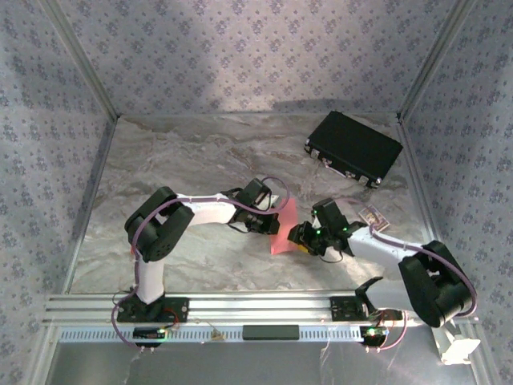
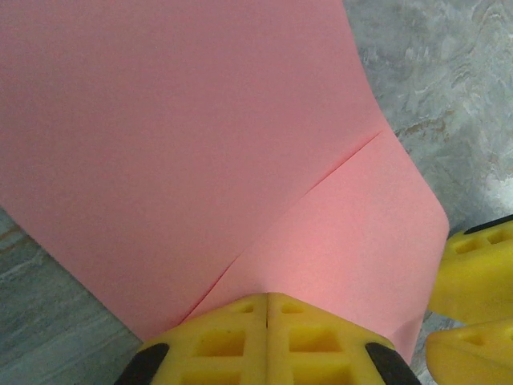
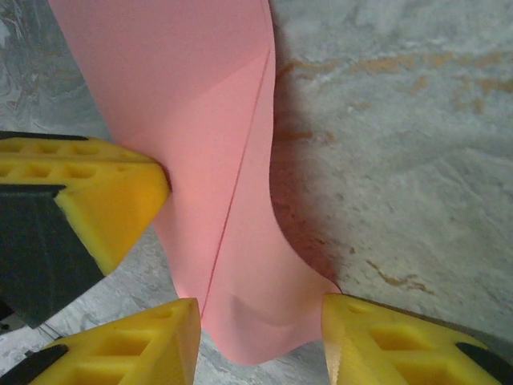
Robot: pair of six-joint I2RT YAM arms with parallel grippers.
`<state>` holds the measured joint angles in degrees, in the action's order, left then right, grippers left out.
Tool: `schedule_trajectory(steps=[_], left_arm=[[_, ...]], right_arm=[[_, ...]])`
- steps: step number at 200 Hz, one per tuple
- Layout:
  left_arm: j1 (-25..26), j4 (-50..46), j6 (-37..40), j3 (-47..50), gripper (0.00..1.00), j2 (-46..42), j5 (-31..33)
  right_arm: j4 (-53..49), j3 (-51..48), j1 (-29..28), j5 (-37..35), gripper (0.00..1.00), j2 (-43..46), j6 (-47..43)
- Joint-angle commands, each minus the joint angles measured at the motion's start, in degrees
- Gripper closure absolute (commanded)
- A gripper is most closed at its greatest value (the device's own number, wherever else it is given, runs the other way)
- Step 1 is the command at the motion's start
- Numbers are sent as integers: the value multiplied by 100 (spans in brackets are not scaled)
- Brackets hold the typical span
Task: Fold a paper plane with a square sheet of paper (pick it up from the middle)
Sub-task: Turn over the paper at the center of the table.
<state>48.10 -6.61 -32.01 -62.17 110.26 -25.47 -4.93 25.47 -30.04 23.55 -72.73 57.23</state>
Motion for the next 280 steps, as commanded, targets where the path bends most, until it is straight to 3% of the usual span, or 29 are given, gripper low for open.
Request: schedule_trajectory(steps=[1, 126, 280], left_arm=[[31, -200, 46, 158, 97, -28, 69], [33, 152, -102, 329, 97, -176, -46], [20, 247, -174, 353, 97, -181, -72]], right_arm=[[95, 312, 5, 4, 56, -187, -49], [909, 478, 490, 447, 57, -923, -336], [2014, -67, 904, 919, 79, -1150, -537]])
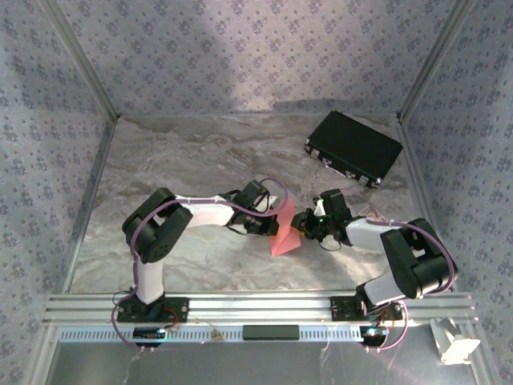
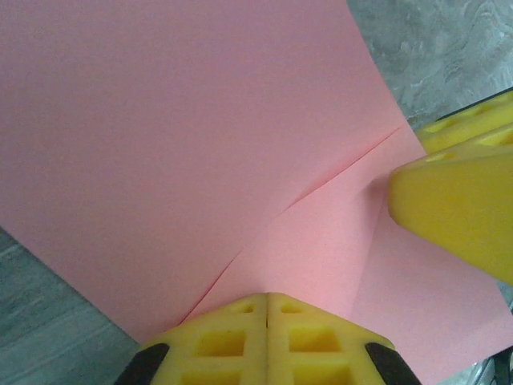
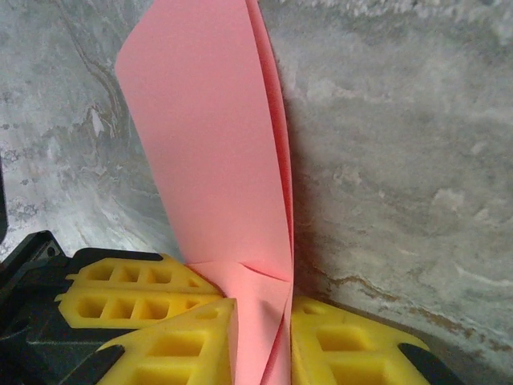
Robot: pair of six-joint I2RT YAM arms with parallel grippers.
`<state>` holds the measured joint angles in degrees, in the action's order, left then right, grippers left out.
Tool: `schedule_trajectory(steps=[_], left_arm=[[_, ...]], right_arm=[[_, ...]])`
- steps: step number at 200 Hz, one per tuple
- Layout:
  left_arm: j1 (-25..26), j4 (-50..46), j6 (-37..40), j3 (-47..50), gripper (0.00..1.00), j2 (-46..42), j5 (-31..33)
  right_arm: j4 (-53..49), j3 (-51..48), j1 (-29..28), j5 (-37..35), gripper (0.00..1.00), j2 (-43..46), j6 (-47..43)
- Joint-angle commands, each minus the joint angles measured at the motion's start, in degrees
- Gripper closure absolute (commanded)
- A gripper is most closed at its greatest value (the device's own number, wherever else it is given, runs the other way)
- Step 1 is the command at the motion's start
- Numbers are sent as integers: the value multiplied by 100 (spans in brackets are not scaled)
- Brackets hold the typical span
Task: Fold a paper plane with a square sheet of paper (pick it up from the middle)
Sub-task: Turn over the paper at the center of the table.
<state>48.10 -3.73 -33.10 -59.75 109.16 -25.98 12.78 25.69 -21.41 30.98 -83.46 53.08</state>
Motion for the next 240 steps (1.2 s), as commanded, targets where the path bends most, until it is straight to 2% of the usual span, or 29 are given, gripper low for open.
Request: schedule_trajectory(steps=[1, 34, 59, 92, 119, 151, 187, 222, 240], left_arm=[[22, -45, -65, 107, 97, -76, -21], [21, -58, -49, 112, 97, -102, -60], [7, -7, -55, 163, 96, -127, -92], [9, 113, -78, 189, 86, -344, -78], [11, 47, -12, 242, 84, -746, 180], [5, -78, 105, 370, 81, -1456, 805], [7, -104, 182, 607, 81, -2222, 1692], [-10, -7, 220, 952, 79, -2926, 2472], [-15, 56, 268, 1220, 75, -3231, 2948]], right_arm=[[252, -90, 41, 178, 79, -75, -118], [361, -174, 112, 212, 83, -76, -100], [403, -183, 147, 285, 90, -78, -116], [404, -197, 151, 302, 93, 68, -159], [73, -155, 129, 141, 94, 436, -344], [-878, 55, 20, -406, 94, 1192, -851], [-2261, 542, -266, -1376, 93, 2036, -1507], [-3246, 1035, -475, -2183, 93, 2441, -1917], [-3580, 1257, -620, -2588, 93, 2535, -1993]])
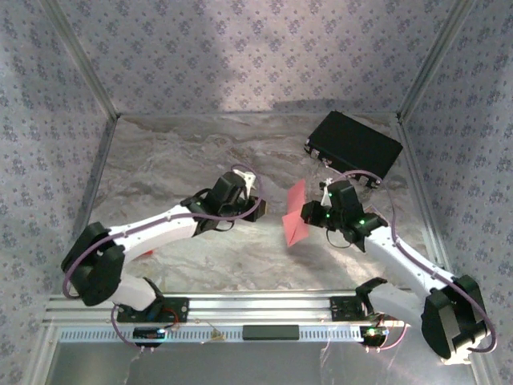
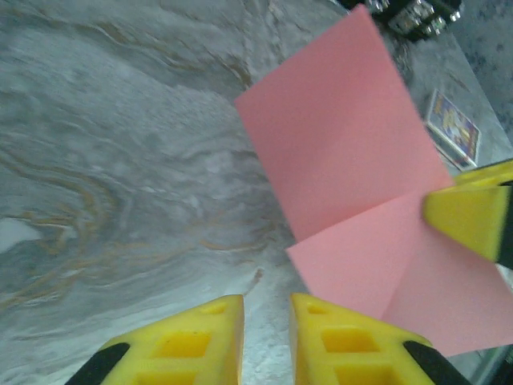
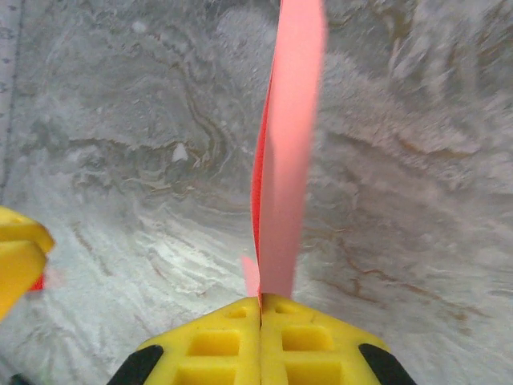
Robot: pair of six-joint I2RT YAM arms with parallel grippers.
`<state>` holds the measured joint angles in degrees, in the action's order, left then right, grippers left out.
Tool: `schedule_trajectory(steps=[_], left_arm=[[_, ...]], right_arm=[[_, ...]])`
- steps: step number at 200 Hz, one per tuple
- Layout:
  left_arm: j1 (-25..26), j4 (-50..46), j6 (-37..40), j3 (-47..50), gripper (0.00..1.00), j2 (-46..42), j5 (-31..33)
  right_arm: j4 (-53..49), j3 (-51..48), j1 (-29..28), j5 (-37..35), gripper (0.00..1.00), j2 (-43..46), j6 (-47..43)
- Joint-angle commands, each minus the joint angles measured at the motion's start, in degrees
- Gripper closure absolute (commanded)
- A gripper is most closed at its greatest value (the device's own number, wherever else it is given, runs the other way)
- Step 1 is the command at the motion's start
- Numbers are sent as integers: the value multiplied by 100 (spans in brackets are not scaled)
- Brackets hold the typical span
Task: Fold a paper plane with a square sheet of paper (pick it up from the middle)
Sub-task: Turn over the paper at the center of the table.
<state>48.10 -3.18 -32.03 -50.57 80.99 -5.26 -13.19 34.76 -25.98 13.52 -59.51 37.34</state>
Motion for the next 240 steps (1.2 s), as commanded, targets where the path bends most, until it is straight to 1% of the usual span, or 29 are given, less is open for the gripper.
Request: schedule_trajectory(steps=[1, 14, 23, 29, 44, 63, 76, 85, 93, 108, 120, 133, 140, 152, 179, 198, 219, 240], left_arm=[[-17, -3, 161, 315, 75, -429, 912], [-34, -9, 146, 480, 74, -643, 1251], [-49, 13, 136, 615, 71, -781, 1455], [-54, 36, 137, 702, 67, -889, 1593], [-73, 164, 207, 901, 63, -1130, 1831], [-110, 256, 294, 1106, 50, -1379, 2045], [-151, 225, 262, 1188, 43, -1503, 2183], [-176, 130, 168, 1211, 38, -1566, 2329], [-207, 19, 56, 1216, 33, -1607, 2430], [-321, -257, -174, 1173, 27, -1638, 2505], [-395, -420, -337, 1170, 21, -1671, 2578], [-464, -568, -551, 1214, 6, -1734, 2720], [-498, -604, -595, 1258, 3, -1791, 2741], [-537, -535, -553, 1374, 1, -1943, 2648], [-655, -368, -574, 1672, 0, -2342, 2552], [-807, -359, -622, 1808, 0, -2538, 2429], [-922, -377, -653, 1900, 0, -2678, 2319], [-946, -359, -655, 1950, 0, -2764, 2266]], right_arm=[[-1005, 366, -171, -864, 93, 140, -420], [-1223, 533, -280, -1124, 93, 149, -520], [-1378, 656, -368, -1304, 93, 142, -595], [-1497, 732, -426, -1443, 93, 134, -629], [-1737, 896, -604, -1820, 94, 122, -713], [-1950, 1028, -857, -2388, 94, 132, -772], [-2052, 1107, -1030, -2783, 94, 112, -812], [-2096, 1184, -1153, -3078, 94, 85, -821], [-2338, 1281, -1262, -3274, 94, 35, -875], [-2580, 1465, -1437, -3608, 94, -113, -1018], [-2749, 1579, -1597, -3901, 94, -261, -1117], [-2873, 1673, -1721, -4121, 94, -425, -1176], [-2910, 1714, -1771, -4220, 94, -513, -1177], [-2977, 1786, -1869, -4404, 94, -654, -1138], [-3163, 1961, -2178, -5143, 93, -1046, -1004], [-3326, 2075, -2287, -5483, 94, -1360, -795], [-3408, 2105, -2390, -5729, 94, -1683, -536], [-3377, 2173, -2535, -5746, 94, -2069, -385]])
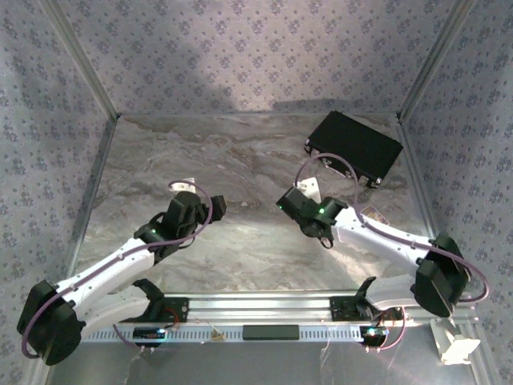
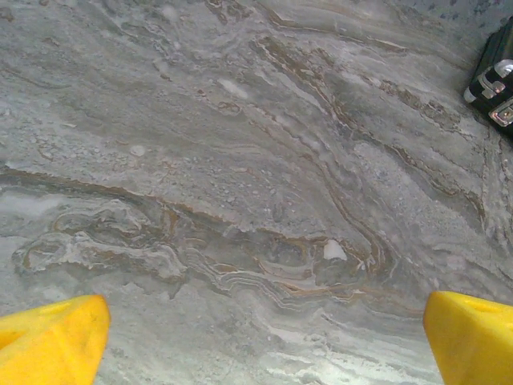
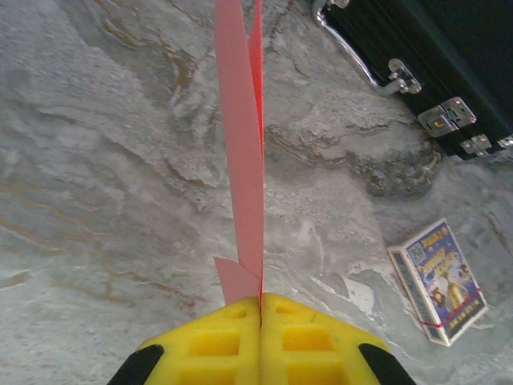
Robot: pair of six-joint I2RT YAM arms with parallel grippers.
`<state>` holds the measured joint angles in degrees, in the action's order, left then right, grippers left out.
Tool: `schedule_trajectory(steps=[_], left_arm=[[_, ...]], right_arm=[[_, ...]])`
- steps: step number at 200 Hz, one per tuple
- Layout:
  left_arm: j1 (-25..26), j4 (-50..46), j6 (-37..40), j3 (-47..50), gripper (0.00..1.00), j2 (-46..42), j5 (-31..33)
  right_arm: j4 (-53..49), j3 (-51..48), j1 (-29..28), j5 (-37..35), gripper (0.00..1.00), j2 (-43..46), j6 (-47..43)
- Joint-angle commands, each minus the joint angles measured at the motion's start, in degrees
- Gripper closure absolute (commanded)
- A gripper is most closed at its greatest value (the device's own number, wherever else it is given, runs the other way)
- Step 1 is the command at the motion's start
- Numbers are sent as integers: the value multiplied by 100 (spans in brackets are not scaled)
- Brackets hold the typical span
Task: Fold a paper plane with a square sheet of paper (pick it up from the middle)
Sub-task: Turn over the paper at the center of the table.
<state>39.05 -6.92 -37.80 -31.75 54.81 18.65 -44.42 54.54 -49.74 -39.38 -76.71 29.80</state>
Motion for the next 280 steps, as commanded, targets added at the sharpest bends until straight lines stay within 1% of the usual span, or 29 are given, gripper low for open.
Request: schedule_trajectory(steps=[1, 13, 29, 48, 84, 105, 115, 124, 135, 141, 151, 162, 173, 182, 191, 205, 213, 230, 260, 280], left_arm=[[-39, 15, -78, 70, 0, -146, -125], [-46, -85, -155, 58, 0, -178, -32], [-68, -654, -470, -73, 0, -211, 411], [-108, -922, -533, -76, 0, -355, 620], [-176, -968, -553, 88, 0, -732, 655], [-239, -910, -438, 104, 2, -748, 360], [-248, -831, -372, 115, 5, -707, 176], [-274, -756, -320, 118, 7, -648, -8], [-290, -660, -279, 107, 10, -559, -249], [-304, -589, -243, 101, 13, -494, -414], [-319, -504, -209, 68, 16, -348, -641], [-319, -361, -163, 31, 17, -149, -921], [-331, -239, -103, -32, 20, 87, -1207], [-333, -154, -81, -111, 22, 309, -1428], [-329, -31, -39, -191, 25, 545, -1699], [-334, 149, -47, -331, 31, 941, -2089], [-334, 242, -96, -415, 34, 1178, -2332], [-319, 330, -266, -632, 35, 1699, -2667], [-219, 658, -398, -923, 41, 2472, -3276], [-111, 720, -582, -1081, 44, 2860, -3403]], right_arm=[[-252, 200, -168, -448, 94, -373, 373], [-191, 318, -224, -179, 94, -676, 319], [-97, 525, -284, 251, 93, -1107, 216], [21, 815, -437, 678, 92, -1607, 250], [508, 1210, -556, 1751, 89, -2299, 347], [891, 1331, -560, 2543, 83, -2441, 352], [1156, 1329, -533, 2906, 80, -2420, 370], [1346, 1306, -473, 3219, 75, -2365, 396], [1555, 1225, -379, 3518, 66, -2233, 413], [1674, 1158, -308, 3667, 65, -2133, 411], [1881, 984, -191, 3909, 65, -1925, 349], [2235, 653, 0, 4286, 60, -1618, 322], [2674, 246, 267, 4791, 58, -1280, 436], [3032, -136, 527, 5066, 57, -963, 577], [3425, -554, 823, 5353, 57, -677, 865], [3847, -1108, 1302, 5753, 62, -330, 1086], [3948, -1353, 1548, 5938, 64, -191, 1133], [4017, -1681, 1963, 6337, 69, 2, 1133], [3862, -1890, 2317, 6600, 78, 10, 1045], [3977, -1991, 2450, 6845, 83, -147, 1072]])
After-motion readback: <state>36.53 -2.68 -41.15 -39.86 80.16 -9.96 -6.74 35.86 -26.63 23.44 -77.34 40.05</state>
